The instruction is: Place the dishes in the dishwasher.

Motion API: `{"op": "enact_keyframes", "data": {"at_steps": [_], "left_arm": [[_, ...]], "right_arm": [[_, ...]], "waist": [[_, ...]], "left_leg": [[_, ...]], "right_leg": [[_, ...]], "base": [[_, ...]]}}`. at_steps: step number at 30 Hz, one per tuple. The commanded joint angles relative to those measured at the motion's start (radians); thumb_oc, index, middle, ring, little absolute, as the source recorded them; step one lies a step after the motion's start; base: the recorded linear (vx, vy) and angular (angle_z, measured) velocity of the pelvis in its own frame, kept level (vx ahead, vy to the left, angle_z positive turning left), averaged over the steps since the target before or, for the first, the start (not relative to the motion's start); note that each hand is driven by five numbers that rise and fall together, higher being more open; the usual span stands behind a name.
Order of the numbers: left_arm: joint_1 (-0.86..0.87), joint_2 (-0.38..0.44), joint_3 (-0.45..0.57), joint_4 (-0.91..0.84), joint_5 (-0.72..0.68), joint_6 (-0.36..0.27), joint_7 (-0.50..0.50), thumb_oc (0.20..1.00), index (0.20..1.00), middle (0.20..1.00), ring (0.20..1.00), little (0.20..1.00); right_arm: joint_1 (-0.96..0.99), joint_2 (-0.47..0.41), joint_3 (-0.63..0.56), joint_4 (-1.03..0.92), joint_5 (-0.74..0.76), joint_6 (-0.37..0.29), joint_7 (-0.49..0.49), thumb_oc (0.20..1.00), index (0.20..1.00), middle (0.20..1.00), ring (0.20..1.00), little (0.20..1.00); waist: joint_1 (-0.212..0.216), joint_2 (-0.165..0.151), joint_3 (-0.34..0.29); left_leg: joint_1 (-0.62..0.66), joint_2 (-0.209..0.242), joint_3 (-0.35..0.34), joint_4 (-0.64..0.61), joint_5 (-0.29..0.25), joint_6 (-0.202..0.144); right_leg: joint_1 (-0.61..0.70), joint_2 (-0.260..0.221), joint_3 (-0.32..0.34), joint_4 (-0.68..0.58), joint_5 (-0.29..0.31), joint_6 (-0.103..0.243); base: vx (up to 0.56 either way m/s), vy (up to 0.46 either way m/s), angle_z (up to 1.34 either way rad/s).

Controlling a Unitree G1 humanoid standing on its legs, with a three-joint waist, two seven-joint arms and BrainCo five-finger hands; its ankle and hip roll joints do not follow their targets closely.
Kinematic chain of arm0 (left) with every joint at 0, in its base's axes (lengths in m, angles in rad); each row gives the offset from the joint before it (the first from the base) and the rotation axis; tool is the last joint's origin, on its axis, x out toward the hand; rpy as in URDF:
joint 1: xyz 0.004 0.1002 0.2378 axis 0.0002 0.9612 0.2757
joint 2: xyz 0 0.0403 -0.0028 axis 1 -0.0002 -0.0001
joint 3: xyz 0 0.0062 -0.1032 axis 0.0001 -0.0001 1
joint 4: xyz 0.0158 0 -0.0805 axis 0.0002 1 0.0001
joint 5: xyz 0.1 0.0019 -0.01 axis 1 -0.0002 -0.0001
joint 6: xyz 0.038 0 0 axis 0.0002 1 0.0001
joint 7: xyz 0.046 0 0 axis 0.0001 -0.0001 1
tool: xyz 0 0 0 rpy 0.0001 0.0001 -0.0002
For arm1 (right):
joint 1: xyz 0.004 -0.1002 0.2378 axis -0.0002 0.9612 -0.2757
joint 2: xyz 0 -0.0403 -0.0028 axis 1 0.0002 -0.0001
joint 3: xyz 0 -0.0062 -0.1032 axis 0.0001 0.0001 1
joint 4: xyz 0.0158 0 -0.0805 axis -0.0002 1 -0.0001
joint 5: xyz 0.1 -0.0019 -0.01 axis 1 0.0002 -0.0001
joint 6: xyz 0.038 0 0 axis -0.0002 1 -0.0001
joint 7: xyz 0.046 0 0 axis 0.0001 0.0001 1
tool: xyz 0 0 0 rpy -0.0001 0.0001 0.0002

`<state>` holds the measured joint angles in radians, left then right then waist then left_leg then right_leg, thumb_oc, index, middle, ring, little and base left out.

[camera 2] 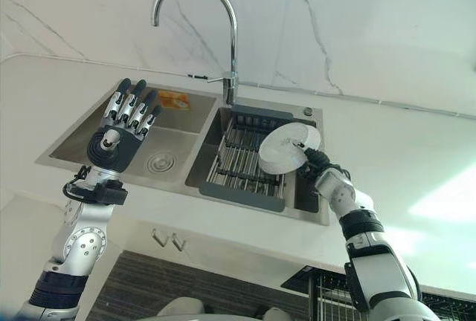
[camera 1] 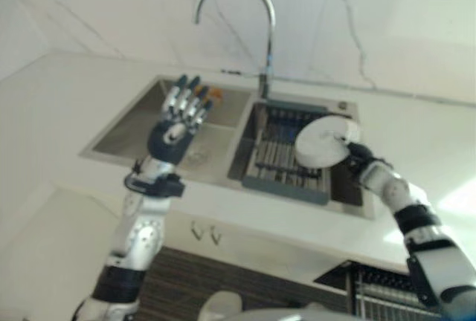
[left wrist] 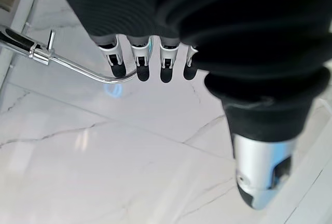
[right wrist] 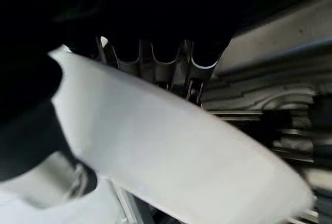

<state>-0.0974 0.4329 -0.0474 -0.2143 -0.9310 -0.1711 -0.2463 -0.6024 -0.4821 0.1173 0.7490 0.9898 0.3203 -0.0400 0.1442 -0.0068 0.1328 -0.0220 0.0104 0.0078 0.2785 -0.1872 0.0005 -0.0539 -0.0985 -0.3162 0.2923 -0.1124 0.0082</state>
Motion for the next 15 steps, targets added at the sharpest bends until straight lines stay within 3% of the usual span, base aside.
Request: {"op": "enact_keyframes", "data": {"at_steps": [1, 9, 15], "left_arm": [[-0.031, 0.050, -0.030, -0.036, -0.017, -0.038, 0.006, 1.000, 1.000, 1.000, 1.000, 1.000], [-0.033, 0.042, -0.047, -0.030, -0.016, -0.037, 0.015, 1.000, 1.000, 1.000, 1.000, 1.000], [-0.023, 0.040, -0.044, -0.028, -0.022, -0.032, -0.001, 1.000, 1.000, 1.000, 1.000, 1.000]], "right_arm": [[-0.093, -0.008, 0.027, 0.009, -0.025, -0.039, -0.007, 0.200, 0.200, 0.200, 0.200, 0.200], [-0.086, -0.002, 0.049, 0.011, -0.136, -0.053, -0.027, 0.200, 0.200, 0.200, 0.200, 0.200], [-0.055, 0.006, 0.034, -0.045, -0.079, -0.087, -0.018, 0.200, 0.200, 0.200, 0.200, 0.200]], "waist": [[0.027, -0.021, -0.031], [0.024, -0.018, -0.026], [0.015, -0.018, -0.024]], "left_leg": [[0.005, 0.035, 0.082, 0.022, -0.049, -0.032], [0.006, 0.036, 0.081, 0.022, -0.049, -0.031], [0.006, 0.041, 0.088, 0.022, -0.049, -0.032]], "right_leg": [[0.067, -0.058, 0.027, 0.008, -0.079, 0.097], [0.066, -0.057, 0.031, 0.008, -0.078, 0.096], [0.063, -0.053, 0.034, 0.008, -0.077, 0.095]], "base": [[0.00, 0.000, 0.00], [0.00, 0.000, 0.00], [0.00, 0.000, 0.00]]}}
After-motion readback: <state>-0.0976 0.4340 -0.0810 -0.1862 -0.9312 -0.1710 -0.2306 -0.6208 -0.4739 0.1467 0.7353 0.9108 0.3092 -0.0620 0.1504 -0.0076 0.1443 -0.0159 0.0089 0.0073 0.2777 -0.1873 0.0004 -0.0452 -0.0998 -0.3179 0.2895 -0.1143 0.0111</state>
